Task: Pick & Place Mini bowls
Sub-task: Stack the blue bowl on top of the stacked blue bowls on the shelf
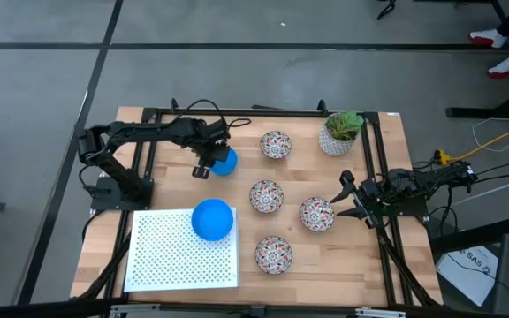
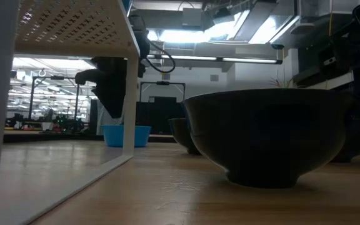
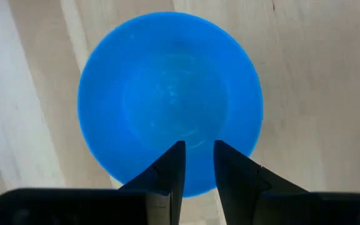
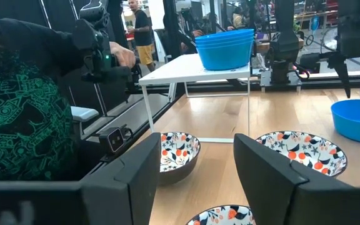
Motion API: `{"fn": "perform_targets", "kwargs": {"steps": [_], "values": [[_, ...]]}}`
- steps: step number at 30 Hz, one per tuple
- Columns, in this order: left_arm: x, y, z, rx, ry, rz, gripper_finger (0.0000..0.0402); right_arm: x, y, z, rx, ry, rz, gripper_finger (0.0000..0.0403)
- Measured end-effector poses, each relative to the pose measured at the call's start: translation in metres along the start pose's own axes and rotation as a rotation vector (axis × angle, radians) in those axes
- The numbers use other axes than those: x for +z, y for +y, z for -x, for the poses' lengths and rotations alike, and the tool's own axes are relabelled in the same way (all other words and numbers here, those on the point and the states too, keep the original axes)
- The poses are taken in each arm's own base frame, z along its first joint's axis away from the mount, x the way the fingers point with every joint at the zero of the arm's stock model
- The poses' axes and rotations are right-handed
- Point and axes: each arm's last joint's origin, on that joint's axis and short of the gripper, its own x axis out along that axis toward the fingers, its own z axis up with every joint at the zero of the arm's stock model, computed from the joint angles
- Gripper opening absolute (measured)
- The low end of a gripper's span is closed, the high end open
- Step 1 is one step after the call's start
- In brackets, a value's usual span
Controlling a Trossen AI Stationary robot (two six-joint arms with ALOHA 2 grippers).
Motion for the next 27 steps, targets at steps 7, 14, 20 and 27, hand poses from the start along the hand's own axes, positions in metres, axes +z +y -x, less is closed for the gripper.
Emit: {"fn": "perform_targets", "kwargs": {"steps": [7, 14, 20, 27], "values": [[0.0, -0.004, 0.0, -0.026, 0.016, 0.035, 0.0078, 0.0, 0.0, 0.0, 0.0, 0.0, 0.0, 0.02], [0.005, -0.013, 0.0, -0.043, 0.02, -0.025, 0.0077, 0.0, 0.0, 0.0, 0.0, 0.0, 0.0, 0.02], [0.007, -0.018, 0.0, -0.05, 0.021, -0.092, 0.0079, 0.0, 0.0, 0.0, 0.0, 0.0, 0.0, 0.02], [0.0, -0.022, -0.009, -0.07, 0.053, -0.113, 0.0079, 0.0, 0.0, 0.0, 0.0, 0.0, 0.0, 0.02]]}}
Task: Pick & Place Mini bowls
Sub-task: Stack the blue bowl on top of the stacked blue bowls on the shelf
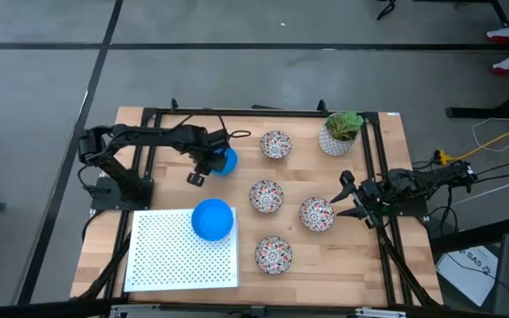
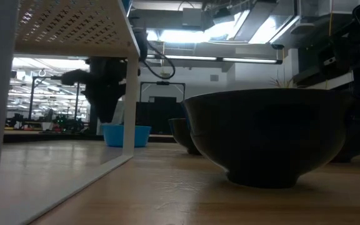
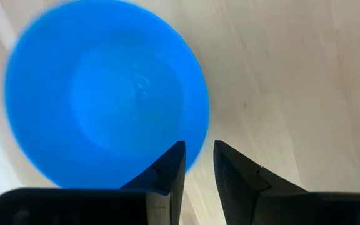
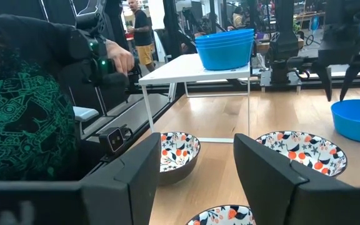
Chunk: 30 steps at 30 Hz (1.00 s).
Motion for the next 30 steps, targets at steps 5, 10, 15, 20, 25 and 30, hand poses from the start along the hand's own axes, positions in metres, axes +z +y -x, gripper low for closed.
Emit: {"fn": "perform_targets", "kwargs": {"steps": [5, 10, 15, 20, 25, 30], "values": [[-0.005, -0.003, -0.009, 0.003, 0.012, -0.007, 0.0077, 0.0, 0.0, 0.0, 0.0, 0.0, 0.0, 0.02], [-0.001, 0.0, -0.009, 0.038, -0.024, -0.015, 0.0079, 0.0, 0.0, 0.0, 0.0, 0.0, 0.0, 0.02], [-0.001, 0.0, -0.009, 0.041, -0.027, -0.047, 0.0081, 0.0, 0.0, 0.0, 0.0, 0.0, 0.0, 0.02], [0.0, 0.001, -0.018, 0.018, -0.004, -0.046, 0.0081, 0.0, 0.0, 0.0, 0.0, 0.0, 0.0, 0.02], [0.002, 0.003, -0.029, 0.012, 0.024, -0.042, 0.0079, 0.0, 0.0, 0.0, 0.0, 0.0, 0.0, 0.02], [0.001, 0.004, -0.029, 0.034, 0.041, -0.013, 0.0048, 0.0, 0.0, 0.0, 0.0, 0.0, 0.0, 0.02]]}}
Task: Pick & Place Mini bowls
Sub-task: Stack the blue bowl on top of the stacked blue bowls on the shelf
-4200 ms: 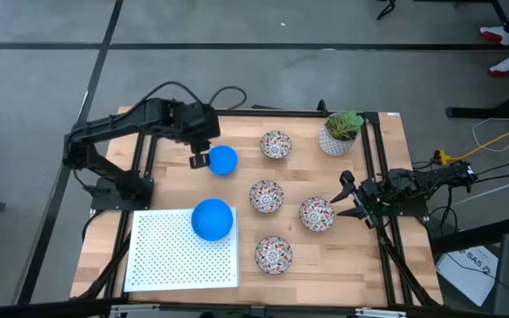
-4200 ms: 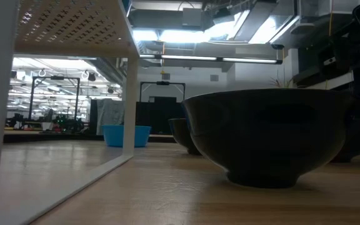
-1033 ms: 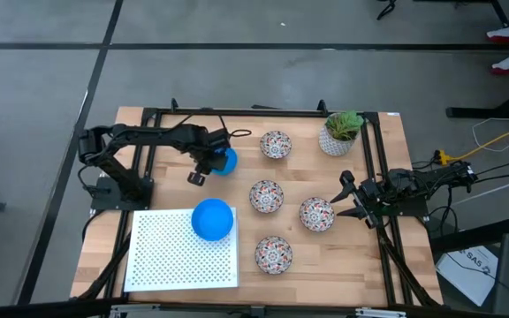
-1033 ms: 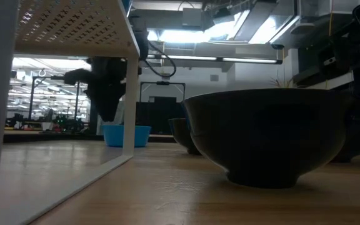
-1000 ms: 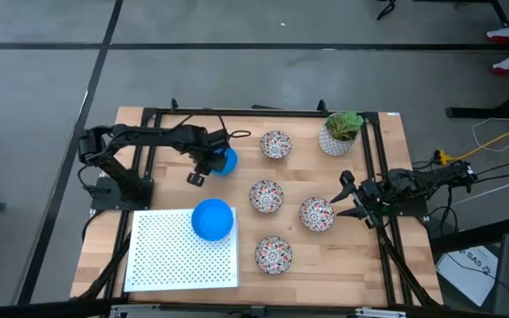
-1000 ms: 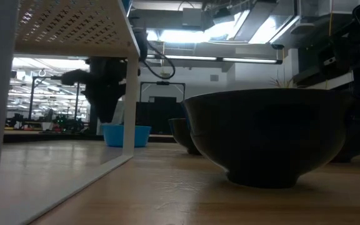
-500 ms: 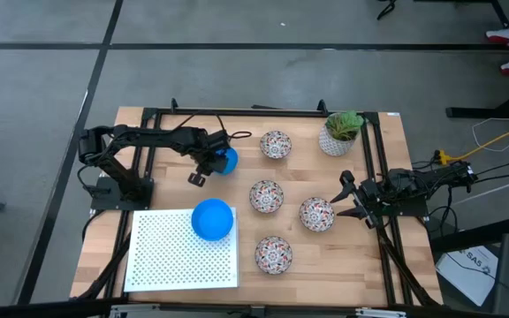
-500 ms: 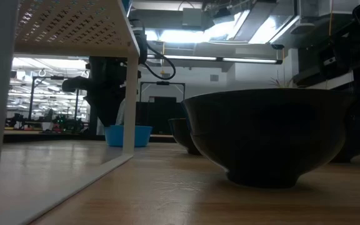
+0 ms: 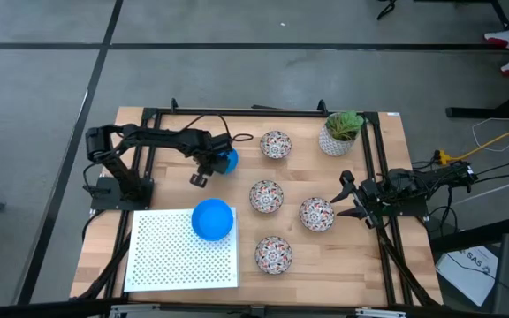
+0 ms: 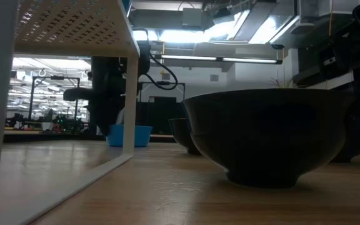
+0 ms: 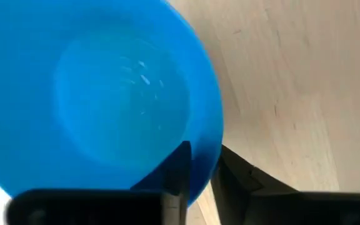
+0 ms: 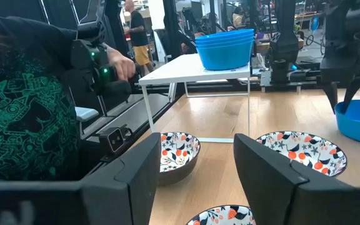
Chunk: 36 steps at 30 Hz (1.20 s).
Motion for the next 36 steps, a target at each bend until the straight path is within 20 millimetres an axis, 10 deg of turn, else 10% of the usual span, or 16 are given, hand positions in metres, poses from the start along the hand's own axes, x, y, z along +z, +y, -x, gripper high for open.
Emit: {"fn": "perform_targets", "kwargs": {"steps": [14, 36], "values": [[0.005, 0.007, 0.032, 0.081, -0.028, 0.171, 0.0004, 0.0, 0.0, 0.0, 0.0, 0.0, 0.0, 0.02], [0.017, -0.042, 0.169, 0.474, -0.512, 0.24, 0.0004, 0.0, 0.0, 0.0, 0.0, 0.0, 0.0, 0.02]]}}
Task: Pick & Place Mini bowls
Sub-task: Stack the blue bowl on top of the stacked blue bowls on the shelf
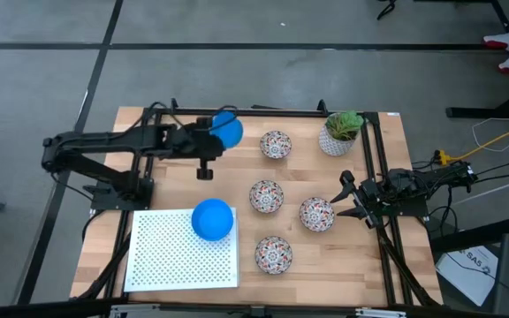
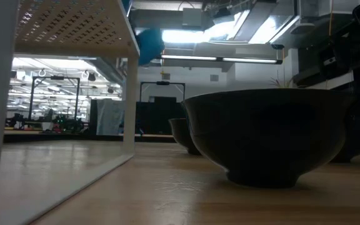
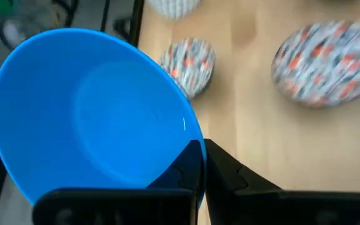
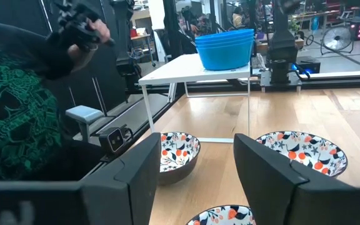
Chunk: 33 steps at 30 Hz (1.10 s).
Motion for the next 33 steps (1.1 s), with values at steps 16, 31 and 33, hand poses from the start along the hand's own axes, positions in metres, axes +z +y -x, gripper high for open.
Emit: {"fn": "perform_targets", "kwargs": {"steps": [16, 31, 33], "values": [[0.027, -0.061, 0.05, -0.193, -0.292, -0.016, 0.0004, 0.0, 0.0, 0.0, 0.0, 0.0, 0.0, 0.02], [0.052, -0.088, 0.081, -0.321, -0.153, 0.003, 0.0003, 0.0, 0.0, 0.0, 0.0, 0.0, 0.0, 0.02], [0.058, -0.093, 0.082, -0.343, -0.123, -0.017, 0.0003, 0.0, 0.0, 0.0, 0.0, 0.0, 0.0, 0.02]]}}
